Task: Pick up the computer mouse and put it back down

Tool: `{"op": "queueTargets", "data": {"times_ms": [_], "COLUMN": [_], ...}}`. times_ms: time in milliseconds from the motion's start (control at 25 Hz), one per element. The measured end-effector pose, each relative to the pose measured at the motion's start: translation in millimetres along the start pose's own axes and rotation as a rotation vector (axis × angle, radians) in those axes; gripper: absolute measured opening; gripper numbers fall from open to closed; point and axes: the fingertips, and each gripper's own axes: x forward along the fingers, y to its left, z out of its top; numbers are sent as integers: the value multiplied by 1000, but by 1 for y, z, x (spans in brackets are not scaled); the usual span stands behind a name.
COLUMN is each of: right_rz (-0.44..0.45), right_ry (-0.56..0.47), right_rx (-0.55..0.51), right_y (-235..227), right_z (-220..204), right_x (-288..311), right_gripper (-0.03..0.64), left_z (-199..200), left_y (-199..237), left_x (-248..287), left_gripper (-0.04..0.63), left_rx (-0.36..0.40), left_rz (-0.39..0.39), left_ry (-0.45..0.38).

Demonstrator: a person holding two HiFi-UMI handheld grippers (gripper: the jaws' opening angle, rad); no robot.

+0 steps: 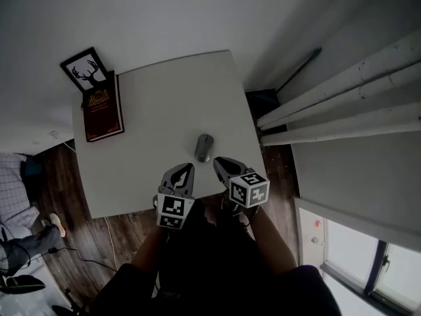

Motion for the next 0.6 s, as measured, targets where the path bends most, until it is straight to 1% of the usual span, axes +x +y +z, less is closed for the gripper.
{"op": "queueTargets", "data": {"times_ms": [80,160,200,280,360,440,600], "right_rz": [-12,-52,-71,-96,-115,-130,-133], "right_ry": [8,10,11,7,-3,-10,2], "right_rx": [77,100,107,123,139,160,174], "right_y": [-7,-15,-17,-20,-23,-27,-29], "right_z": [-4,-8,-10,-13,-17,-22,-28], "right_x": [8,11,12,10,6,3,3], "right_gripper": [26,43,64,90,92,91,91], "left_z": [-11,-18,-21,-24,-28,-32,-40], "left_y": [2,4,6,13,17,18,19], "left_x": [18,36,45,58,67,72,77], "left_gripper": [3,2,2,2,2,2,3], "left_rx": [68,135,158,185,181,152,86], "left_rz": [-47,-101,-122,-152,-177,-201,-201], "left_ry": [56,102,120,149,179,214,250]}}
